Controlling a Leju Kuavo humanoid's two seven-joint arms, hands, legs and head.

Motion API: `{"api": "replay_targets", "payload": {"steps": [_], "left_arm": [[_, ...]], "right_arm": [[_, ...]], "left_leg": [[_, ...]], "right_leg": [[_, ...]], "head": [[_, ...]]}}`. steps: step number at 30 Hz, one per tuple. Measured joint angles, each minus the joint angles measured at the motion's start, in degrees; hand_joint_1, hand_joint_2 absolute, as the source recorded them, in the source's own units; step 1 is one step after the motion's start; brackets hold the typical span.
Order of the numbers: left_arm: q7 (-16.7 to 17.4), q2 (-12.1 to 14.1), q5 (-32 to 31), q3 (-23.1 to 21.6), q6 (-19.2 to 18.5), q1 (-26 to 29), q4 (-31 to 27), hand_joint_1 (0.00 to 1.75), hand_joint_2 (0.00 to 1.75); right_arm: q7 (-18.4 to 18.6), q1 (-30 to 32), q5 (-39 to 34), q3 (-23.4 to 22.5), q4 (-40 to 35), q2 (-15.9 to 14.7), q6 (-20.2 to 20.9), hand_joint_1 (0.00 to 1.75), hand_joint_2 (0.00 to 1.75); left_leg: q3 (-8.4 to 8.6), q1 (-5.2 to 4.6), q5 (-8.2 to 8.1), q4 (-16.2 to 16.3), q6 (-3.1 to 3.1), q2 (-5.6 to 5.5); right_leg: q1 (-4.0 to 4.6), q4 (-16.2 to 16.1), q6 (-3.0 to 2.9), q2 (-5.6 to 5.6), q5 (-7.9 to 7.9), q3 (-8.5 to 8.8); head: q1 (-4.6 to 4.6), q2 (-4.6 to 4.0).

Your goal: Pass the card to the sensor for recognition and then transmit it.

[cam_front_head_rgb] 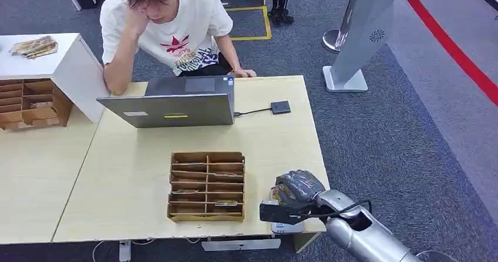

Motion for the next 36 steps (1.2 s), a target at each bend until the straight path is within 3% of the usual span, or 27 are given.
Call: {"api": "replay_targets", "payload": {"steps": [4, 7, 13, 28, 36], "left_arm": [[-0.31, -0.2, -0.04, 0.44, 0.0, 0.18, 0.0, 0.0, 0.0], [-0.48, -0.42, -0.37, 0.52, 0.2, 0.16, 0.0, 0.0, 0.0], [-0.5, -0.87, -1.01, 0.52, 0.59, 0.13, 0.0, 0.0, 0.0], [-0.5, -1.14, -2.38, 0.52, 0.61, -0.07, 0.0, 0.0, 0.0], [-0.31, -1.14, -4.61, 0.44, 0.15, -0.62, 0.0, 0.0, 0.0]], "right_arm": [[-1.53, 4.93, 5.79, -4.29, -4.53, 2.89, -11.24, 1.75, 1.75], [-4.91, 8.91, 6.03, -8.43, -9.91, 6.15, -18.08, 1.75, 1.75], [-10.27, 13.6, 5.9, -14.71, -19.0, 11.81, -27.43, 1.75, 1.75], [-12.87, 15.26, 5.11, -17.77, -24.13, 16.66, -27.86, 1.75, 1.75], [-12.33, 8.22, 6.25, -15.17, -22.05, 19.69, -25.61, 1.75, 1.75]], "left_leg": [[-0.04, 0.01, 0.0, -0.01, -0.01, 0.01], [-0.07, 0.02, 0.0, -0.02, -0.01, -0.01], [-0.1, 0.02, -0.01, -0.08, -0.02, 0.01], [-0.11, 0.02, -0.03, -0.08, -0.04, 0.01], [-0.09, 0.03, 0.03, -0.09, -0.11, 0.01]], "right_leg": [[0.0, 0.0, -0.01, 0.02, 0.0, -0.05], [0.01, 0.01, -0.04, -0.01, -0.06, -0.09], [0.01, 0.01, -0.09, 0.01, -0.11, -0.16], [0.0, 0.01, -0.1, 0.02, -0.11, -0.16], [0.01, 0.06, -0.12, 0.03, -0.09, -0.17]], "head": [[-0.04, 0.0], [-0.04, 0.0], [-0.02, 0.0], [-0.02, 0.0], [-0.02, 0.0]]}}
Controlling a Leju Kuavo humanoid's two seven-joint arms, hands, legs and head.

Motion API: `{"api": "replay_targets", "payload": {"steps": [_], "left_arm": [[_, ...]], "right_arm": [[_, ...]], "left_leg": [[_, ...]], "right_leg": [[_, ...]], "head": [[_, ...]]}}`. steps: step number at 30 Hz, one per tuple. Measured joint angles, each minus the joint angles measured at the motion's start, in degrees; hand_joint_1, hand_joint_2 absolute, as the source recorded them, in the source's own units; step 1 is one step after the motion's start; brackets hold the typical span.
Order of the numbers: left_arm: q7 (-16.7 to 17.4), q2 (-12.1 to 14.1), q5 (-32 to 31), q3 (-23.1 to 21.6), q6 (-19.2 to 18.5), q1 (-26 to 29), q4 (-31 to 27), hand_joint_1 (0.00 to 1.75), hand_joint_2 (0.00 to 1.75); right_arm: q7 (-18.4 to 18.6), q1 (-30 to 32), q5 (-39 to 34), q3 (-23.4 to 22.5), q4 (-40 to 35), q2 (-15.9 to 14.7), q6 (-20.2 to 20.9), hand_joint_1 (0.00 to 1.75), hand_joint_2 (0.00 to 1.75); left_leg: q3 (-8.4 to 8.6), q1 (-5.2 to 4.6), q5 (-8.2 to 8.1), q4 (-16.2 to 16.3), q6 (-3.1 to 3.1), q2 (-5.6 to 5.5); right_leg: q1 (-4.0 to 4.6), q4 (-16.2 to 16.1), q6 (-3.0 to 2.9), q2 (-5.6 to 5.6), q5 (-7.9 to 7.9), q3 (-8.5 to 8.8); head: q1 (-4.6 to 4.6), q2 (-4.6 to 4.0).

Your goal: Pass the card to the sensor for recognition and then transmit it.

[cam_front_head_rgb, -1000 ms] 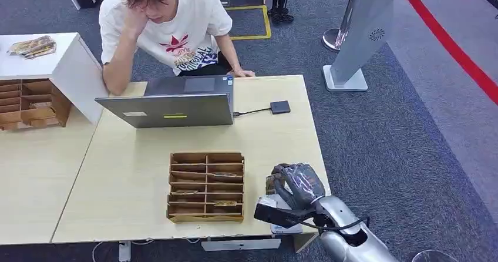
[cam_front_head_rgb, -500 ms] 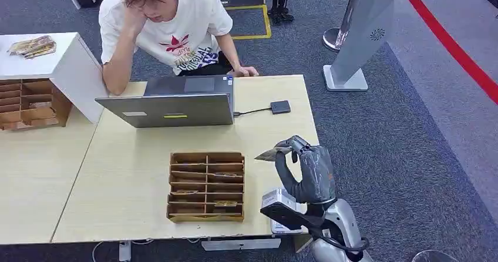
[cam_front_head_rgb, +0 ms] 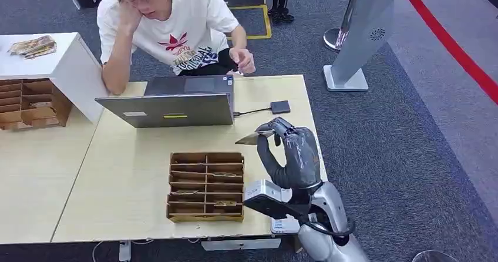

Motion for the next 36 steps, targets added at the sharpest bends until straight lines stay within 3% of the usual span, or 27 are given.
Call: {"api": "replay_targets", "payload": {"steps": [7, 16, 26, 33, 34, 35, 36], "left_arm": [[0.83, 0.02, -2.25, -0.5, -0.28, -0.57, 0.0, 0.0, 0.0], [4.0, -0.26, -6.56, -3.65, -1.77, -3.43, 0.0, 0.0, 0.0], [5.14, -0.61, -8.35, -8.11, -2.73, -4.88, 0.0, 0.0, 0.0], [5.27, -0.59, -8.2, -9.38, -2.93, -5.12, -0.02, 0.0, 0.0], [5.29, -0.61, -8.2, -9.4, -2.93, -5.11, -0.02, 0.0, 0.0], [5.29, -0.59, -8.2, -9.42, -2.93, -5.12, -0.02, 0.0, 0.0], [5.29, -0.61, -8.17, -9.44, -2.95, -5.12, -0.02, 0.0, 0.0]], "right_arm": [[1.72, -5.6, 1.88, 1.99, 2.75, 1.68, 2.4, 1.75, 1.75], [7.89, -21.56, 4.57, 4.81, 15.59, 8.33, 10.25, 1.75, 1.75], [11.67, -32.76, 10.29, 4.96, 36.51, 12.76, 8.52, 1.75, 1.75], [11.74, -34.73, 11.5, 4.24, 43.65, 14.06, 8.31, 1.75, 1.75], [11.74, -34.77, 11.54, 4.15, 44.15, 14.08, 8.26, 1.52, 1.75], [11.74, -34.79, 11.54, 4.11, 44.5, 14.1, 8.26, 0.05, 1.75], [11.74, -34.82, 11.54, 4.09, 44.83, 14.12, 8.28, 0.0, 1.75]], "left_leg": [[-0.02, -0.01, 0.01, 0.0, -0.01, 0.04], [-0.02, 0.03, 0.15, 0.0, -0.17, 0.0], [-0.01, 0.03, 0.15, 0.01, -0.18, 0.0], [-0.02, 0.03, 0.15, 0.01, -0.18, 0.0], [-0.02, 0.03, 0.15, 0.01, -0.18, 0.0], [-0.02, 0.03, 0.15, 0.01, -0.18, 0.0], [-0.02, 0.03, 0.15, 0.01, -0.18, 0.0]], "right_leg": [[0.0, 0.02, -0.02, 0.06, 0.02, -0.03], [0.01, 0.11, -0.14, 0.03, 0.1, -0.05], [0.01, 0.13, -0.14, 0.05, 0.1, -0.07], [0.01, 0.13, -0.14, 0.05, 0.1, -0.09], [0.01, 0.13, -0.14, 0.05, 0.1, -0.09], [0.01, 0.13, -0.14, 0.05, 0.1, -0.1], [0.01, 0.13, -0.14, 0.05, 0.1, -0.1]], "head": [[0.0, 0.0], [0.0, 0.0], [-0.02, 0.0], [0.0, 0.0], [0.0, 0.0], [0.0, 0.0], [0.0, 0.0]]}}
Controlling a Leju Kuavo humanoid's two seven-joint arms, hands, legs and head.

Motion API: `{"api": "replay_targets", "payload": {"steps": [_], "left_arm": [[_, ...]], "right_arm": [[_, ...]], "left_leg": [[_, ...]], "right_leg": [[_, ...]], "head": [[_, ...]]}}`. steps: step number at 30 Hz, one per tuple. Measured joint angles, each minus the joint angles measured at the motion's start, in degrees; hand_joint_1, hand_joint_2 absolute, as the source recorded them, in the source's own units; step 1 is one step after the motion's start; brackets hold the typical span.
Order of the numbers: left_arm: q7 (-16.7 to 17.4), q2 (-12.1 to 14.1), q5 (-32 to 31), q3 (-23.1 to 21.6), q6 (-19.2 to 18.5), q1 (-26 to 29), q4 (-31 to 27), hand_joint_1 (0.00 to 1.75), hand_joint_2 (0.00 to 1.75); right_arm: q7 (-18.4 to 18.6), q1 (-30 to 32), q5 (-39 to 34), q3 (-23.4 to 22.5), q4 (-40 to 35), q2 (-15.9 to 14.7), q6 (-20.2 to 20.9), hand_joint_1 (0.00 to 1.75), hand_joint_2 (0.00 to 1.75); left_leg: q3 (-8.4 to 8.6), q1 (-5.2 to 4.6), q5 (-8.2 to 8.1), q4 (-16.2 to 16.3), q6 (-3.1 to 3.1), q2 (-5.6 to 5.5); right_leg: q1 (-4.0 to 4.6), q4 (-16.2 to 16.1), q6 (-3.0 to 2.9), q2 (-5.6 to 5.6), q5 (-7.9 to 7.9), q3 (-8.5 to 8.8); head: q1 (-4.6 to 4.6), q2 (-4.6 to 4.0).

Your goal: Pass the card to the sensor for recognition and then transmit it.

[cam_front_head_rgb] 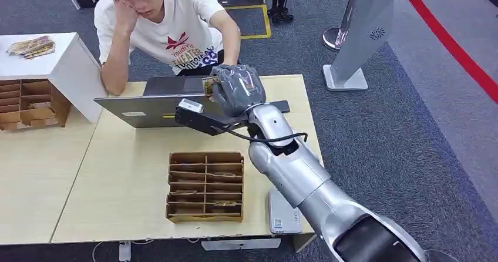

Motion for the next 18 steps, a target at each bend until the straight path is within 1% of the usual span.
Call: {"api": "replay_targets", "payload": {"steps": [5, 8, 9, 11, 12, 14, 16, 18], "left_arm": [[0.13, 0.02, 0.55, -0.02, -0.07, 0.0, 0.0, 0.0, 0.0], [0.13, 0.02, 1.47, -0.02, 0.04, 0.01, 0.0, 0.0, 0.0], [0.13, 0.02, 1.86, -0.02, 0.17, 0.03, 0.0, 0.0, 0.0], [0.0, 0.02, 2.71, -0.02, 0.41, 0.14, 0.0, 0.0, 0.0], [-0.08, 0.04, 3.28, -0.02, 0.63, 0.23, 0.0, 0.0, 0.0], [-0.61, 0.04, 4.61, -0.02, 1.11, 0.61, 0.0, 0.0, 0.0], [-1.27, 0.09, 5.71, -0.02, 1.51, 1.0, 0.02, 0.0, 0.0], [-1.81, 0.15, 6.56, -0.02, 1.79, 1.44, 0.0, 0.0, 0.0]], "right_arm": [[-0.37, -0.01, -0.26, -0.17, 1.91, 0.28, 1.07, 0.0, 1.75], [-2.25, 0.45, -1.8, -0.5, 2.76, 0.42, 1.53, 0.0, 1.75], [-3.4, 0.95, -3.07, -0.65, 2.65, 0.57, 1.99, 0.0, 0.0], [-5.95, 2.9, -6.92, -1.18, 1.18, 0.85, 3.81, 0.0, 0.0], [-7.38, 4.24, -9.77, -1.46, -0.29, 1.05, 5.41, 0.0, 1.75], [-9.98, 8.1, -15.96, -1.51, -5.14, 1.24, 8.91, 0.0, 1.75], [-10.93, 12.38, -19.6, -0.61, -11.0, 1.2, 10.08, 0.0, 1.75], [-11.23, 16.05, -21.29, 1.31, -16.59, 0.96, 9.99, 0.0, 1.75]], "left_leg": [[0.0, 0.0, 0.0, 0.0, 0.0, 0.0], [0.0, 0.0, 0.0, 0.0, 0.0, 0.0], [0.0, 0.0, 0.0, 0.0, 0.0, 0.0], [0.0, 0.0, 0.0, 0.0, 0.0, 0.0], [0.0, 0.01, 0.0, 0.0, 0.0, 0.0], [0.0, 0.01, -0.03, -0.01, -0.03, 0.0], [-0.03, 0.01, -0.07, -0.02, -0.02, 0.0], [-0.05, 0.01, -0.12, -0.03, -0.07, 0.01]], "right_leg": [[0.0, 0.0, 0.0, 0.0, 0.0, -0.01], [0.0, 0.0, 0.0, 0.0, 0.0, -0.01], [0.0, 0.0, 0.0, 0.0, 0.0, -0.01], [0.0, 0.0, 0.0, 0.0, 0.0, -0.01], [0.0, 0.0, 0.0, 0.0, -0.01, -0.01], [0.01, 0.0, -0.01, 0.0, -0.02, -0.03], [0.01, 0.0, -0.05, 0.0, -0.09, -0.05], [0.0, -0.01, -0.03, 0.02, -0.12, -0.1]], "head": [[0.0, 0.0], [0.02, 0.0], [0.0, 0.0], [0.0, 0.0], [0.0, 0.0], [-0.02, 0.0], [0.0, 0.0], [0.0, 0.0]]}}
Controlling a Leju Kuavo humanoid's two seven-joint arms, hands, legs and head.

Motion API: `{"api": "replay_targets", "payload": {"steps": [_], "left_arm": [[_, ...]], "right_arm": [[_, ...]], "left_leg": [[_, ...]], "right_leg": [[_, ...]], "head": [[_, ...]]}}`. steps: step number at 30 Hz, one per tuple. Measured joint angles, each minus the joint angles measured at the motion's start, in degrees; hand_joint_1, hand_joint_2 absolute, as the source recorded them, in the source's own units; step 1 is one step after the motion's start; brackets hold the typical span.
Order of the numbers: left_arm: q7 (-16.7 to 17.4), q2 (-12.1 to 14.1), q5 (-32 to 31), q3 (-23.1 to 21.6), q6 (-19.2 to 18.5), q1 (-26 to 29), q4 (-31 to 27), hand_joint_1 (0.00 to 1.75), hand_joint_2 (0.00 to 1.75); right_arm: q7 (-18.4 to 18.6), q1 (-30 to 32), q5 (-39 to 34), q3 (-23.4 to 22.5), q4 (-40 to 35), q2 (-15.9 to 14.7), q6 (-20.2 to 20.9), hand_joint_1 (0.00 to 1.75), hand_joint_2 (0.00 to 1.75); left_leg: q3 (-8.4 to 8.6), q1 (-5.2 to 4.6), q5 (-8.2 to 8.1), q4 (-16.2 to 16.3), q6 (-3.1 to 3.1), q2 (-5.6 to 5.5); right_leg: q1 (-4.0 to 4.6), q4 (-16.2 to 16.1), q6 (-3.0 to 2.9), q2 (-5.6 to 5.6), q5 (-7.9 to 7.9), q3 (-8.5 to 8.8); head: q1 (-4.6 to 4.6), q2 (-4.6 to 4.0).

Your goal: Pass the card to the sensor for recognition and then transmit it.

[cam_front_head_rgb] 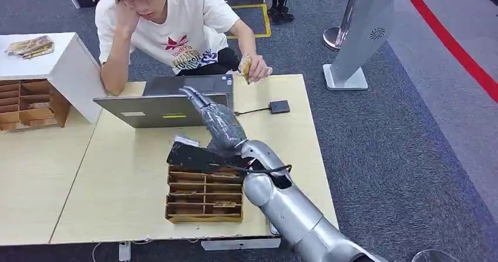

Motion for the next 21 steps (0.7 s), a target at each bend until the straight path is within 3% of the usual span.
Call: {"api": "replay_targets", "payload": {"steps": [6, 13, 14, 15, 16, 17, 21], "left_arm": [[-0.79, 0.22, 1.62, 0.02, 0.42, 0.8, 0.02, 0.0, 0.0], [-1.23, 0.31, 2.65, 0.18, 0.66, 1.3, 0.02, 0.0, 0.0], [-1.4, 0.35, 3.04, 0.35, 0.85, 1.38, 0.02, 0.0, 0.0], [-1.6, 0.37, 3.24, 0.55, 0.99, 1.48, 0.02, 0.0, 0.0], [-1.75, 0.44, 3.52, 0.63, 1.03, 1.58, 0.02, 0.0, 0.0], [-1.84, 0.48, 3.72, 0.7, 1.09, 1.68, 0.02, 0.0, 0.0], [-2.32, 0.57, 4.37, 0.96, 1.36, 2.1, 0.02, 0.0, 0.0]], "right_arm": [[-0.79, 7.25, -2.69, 5.23, -12.71, -2.23, -1.94, 0.0, 1.75], [-1.75, 10.62, -3.59, 7.42, -18.71, -4.31, -3.45, 0.05, 1.75], [-1.88, 11.43, -3.54, 7.72, -19.58, -4.79, -4.24, 0.52, 1.75], [-1.93, 12.19, -3.43, 8.09, -20.32, -5.36, -4.88, 1.5, 1.75], [-1.93, 12.85, -3.41, 8.36, -20.89, -5.86, -5.29, 1.69, 1.75], [-1.93, 13.56, -3.41, 8.53, -21.39, -6.39, -5.57, 1.75, 1.75], [-1.75, 15.14, -2.08, 8.97, -22.07, -8.11, -7.37, 1.75, 1.75]], "left_leg": [[-0.01, 0.0, -0.03, -0.01, 0.01, 0.02], [0.0, 0.0, -0.02, -0.01, 0.01, 0.01], [0.0, 0.0, -0.02, -0.01, 0.01, 0.0], [0.0, 0.0, -0.02, -0.01, 0.01, 0.0], [0.0, 0.0, -0.02, -0.01, 0.01, 0.0], [0.0, 0.0, -0.02, -0.01, 0.01, 0.0], [0.0, 0.0, -0.05, -0.01, -0.02, 0.0]], "right_leg": [[0.0, -0.01, -0.02, 0.02, -0.04, -0.01], [0.0, 0.0, -0.03, 0.0, -0.03, 0.02], [0.0, 0.0, -0.03, 0.0, -0.03, 0.02], [0.0, 0.0, -0.03, 0.0, -0.03, 0.02], [0.0, 0.0, -0.03, 0.0, -0.04, 0.02], [0.0, 0.0, -0.03, 0.0, -0.04, 0.02], [0.0, -0.01, -0.03, 0.0, -0.04, 0.01]], "head": [[-0.02, 0.0], [0.0, 0.0], [0.0, 0.0], [0.0, 0.0], [0.0, 0.0], [0.0, 0.0], [0.0, 0.0]]}}
